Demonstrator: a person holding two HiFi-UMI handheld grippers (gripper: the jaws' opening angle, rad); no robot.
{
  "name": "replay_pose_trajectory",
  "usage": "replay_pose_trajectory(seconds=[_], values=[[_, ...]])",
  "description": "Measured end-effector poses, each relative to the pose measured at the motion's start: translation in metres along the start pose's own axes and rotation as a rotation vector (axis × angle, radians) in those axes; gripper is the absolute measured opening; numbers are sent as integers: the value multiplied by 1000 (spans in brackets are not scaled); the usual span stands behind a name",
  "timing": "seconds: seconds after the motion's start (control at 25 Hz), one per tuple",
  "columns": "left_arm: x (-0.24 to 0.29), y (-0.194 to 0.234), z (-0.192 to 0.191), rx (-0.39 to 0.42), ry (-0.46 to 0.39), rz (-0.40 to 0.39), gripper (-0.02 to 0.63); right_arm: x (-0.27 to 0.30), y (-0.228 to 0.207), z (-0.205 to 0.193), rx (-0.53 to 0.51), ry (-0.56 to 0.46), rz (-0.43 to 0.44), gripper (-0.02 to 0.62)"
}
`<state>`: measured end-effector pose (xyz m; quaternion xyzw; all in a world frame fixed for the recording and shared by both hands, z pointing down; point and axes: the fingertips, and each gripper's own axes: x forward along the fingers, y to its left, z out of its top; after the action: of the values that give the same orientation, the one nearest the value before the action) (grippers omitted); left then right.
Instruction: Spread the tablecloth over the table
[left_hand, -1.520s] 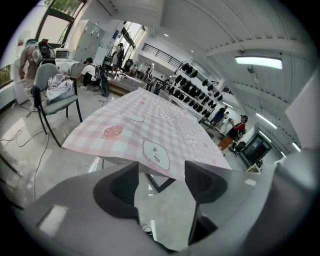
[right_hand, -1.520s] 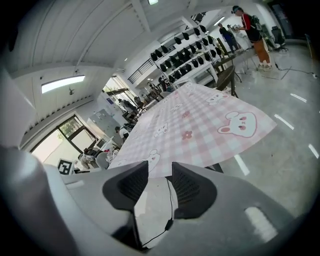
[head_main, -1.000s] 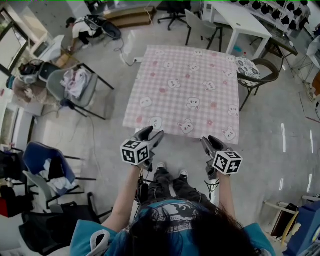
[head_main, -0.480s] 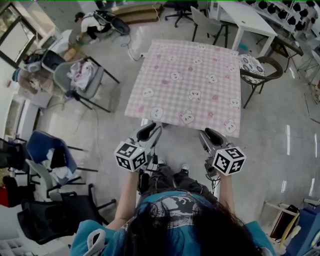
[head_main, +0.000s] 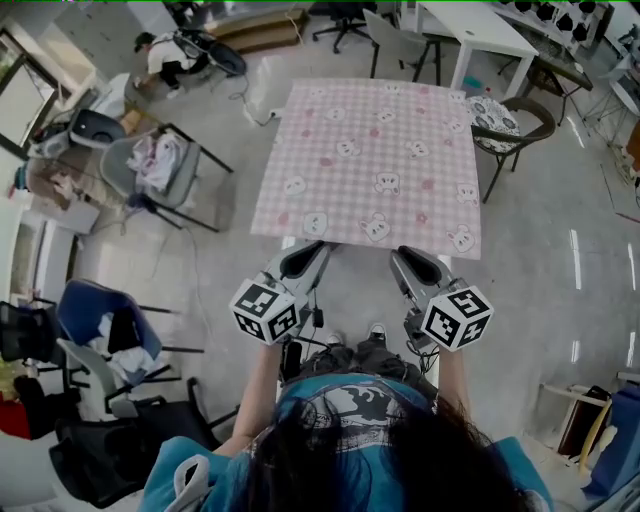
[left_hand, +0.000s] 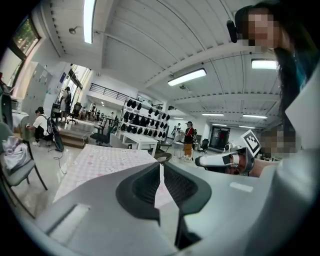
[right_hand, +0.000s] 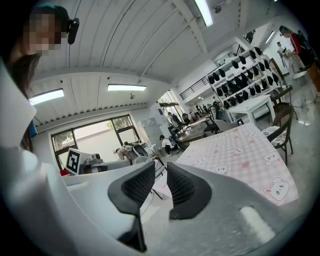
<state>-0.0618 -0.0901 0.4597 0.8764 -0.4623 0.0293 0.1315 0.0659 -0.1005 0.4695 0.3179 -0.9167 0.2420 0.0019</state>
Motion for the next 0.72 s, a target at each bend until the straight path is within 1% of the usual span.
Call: replay_pose_trajectory(seconds=[0.2,0.36,0.44,0.6,0.72], values=[[-9,-8,7,42,10,-58,15,0,20,-4,5,-19,-22,33],[-12,-16,6,53,24,-107,15,0,30,-8,33,-30,-23,2],[-12,-19,3,55,34,-131,15,-1,33,-8,31,-32,-29,-7],[-13,-25,1,58,39,-166,15,-2,39,-9,-1,-33,-51,-8],[-13,-29,2,64,38,-184,15,-3,43,-10,-2,-34,-54,-6]])
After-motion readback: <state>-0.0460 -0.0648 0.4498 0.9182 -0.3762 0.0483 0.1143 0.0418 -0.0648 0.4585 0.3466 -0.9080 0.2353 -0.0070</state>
